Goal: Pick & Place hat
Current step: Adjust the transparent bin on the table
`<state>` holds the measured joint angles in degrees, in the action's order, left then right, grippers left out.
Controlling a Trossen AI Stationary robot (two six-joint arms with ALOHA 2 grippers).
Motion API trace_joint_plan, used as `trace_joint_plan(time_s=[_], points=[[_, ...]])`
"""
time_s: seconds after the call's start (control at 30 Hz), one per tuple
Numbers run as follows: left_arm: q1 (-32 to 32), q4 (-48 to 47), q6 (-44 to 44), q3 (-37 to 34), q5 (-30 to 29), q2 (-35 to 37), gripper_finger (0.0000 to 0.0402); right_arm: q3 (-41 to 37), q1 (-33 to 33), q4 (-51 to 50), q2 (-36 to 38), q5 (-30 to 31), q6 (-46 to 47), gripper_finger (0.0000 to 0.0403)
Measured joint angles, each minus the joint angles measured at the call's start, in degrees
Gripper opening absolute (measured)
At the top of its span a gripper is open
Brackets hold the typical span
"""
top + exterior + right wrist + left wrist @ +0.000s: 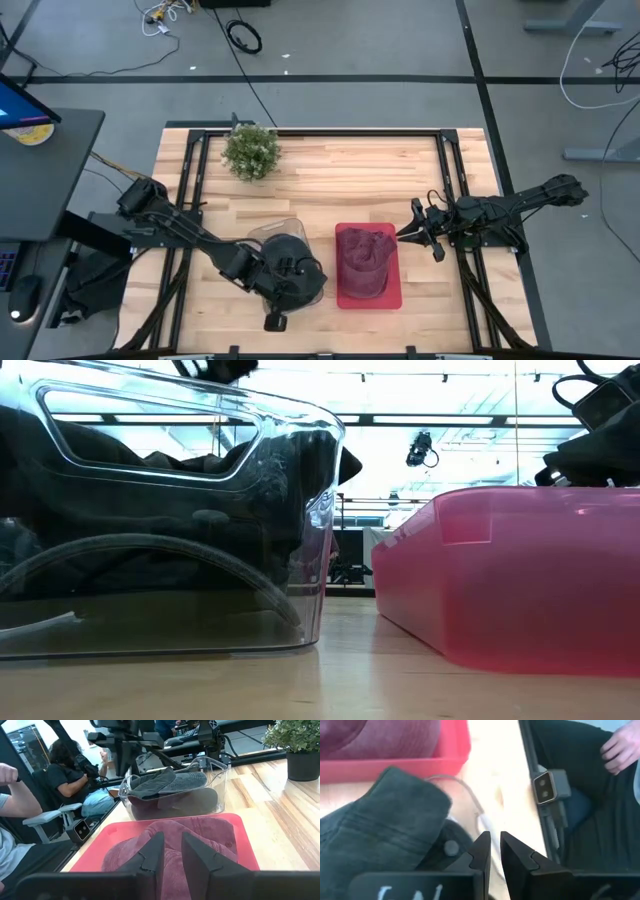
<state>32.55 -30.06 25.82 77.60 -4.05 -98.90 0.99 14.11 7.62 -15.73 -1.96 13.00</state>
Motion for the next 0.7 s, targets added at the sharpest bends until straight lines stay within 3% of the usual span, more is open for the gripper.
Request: trace_joint_plan(time_s=[0.13,0.4,0.7], points=[[2.2,-0.1,0.7,0.8,-3.4,0.0,0.0046,0.0,0.0,0.0,0.0,0.0,0.0,0.0068],[3.1,-0.7,-0.6,0.8,-3.3,-1.1,0.0051,0.0,0.0,0.0,0.0,0.0,0.0,0.0068],[2.0,-1.6,0.6,0.8,-1.5,-2.7,0.0128,0.0,0.0,-0.1,0.0,0.0,0.0,0.0068]])
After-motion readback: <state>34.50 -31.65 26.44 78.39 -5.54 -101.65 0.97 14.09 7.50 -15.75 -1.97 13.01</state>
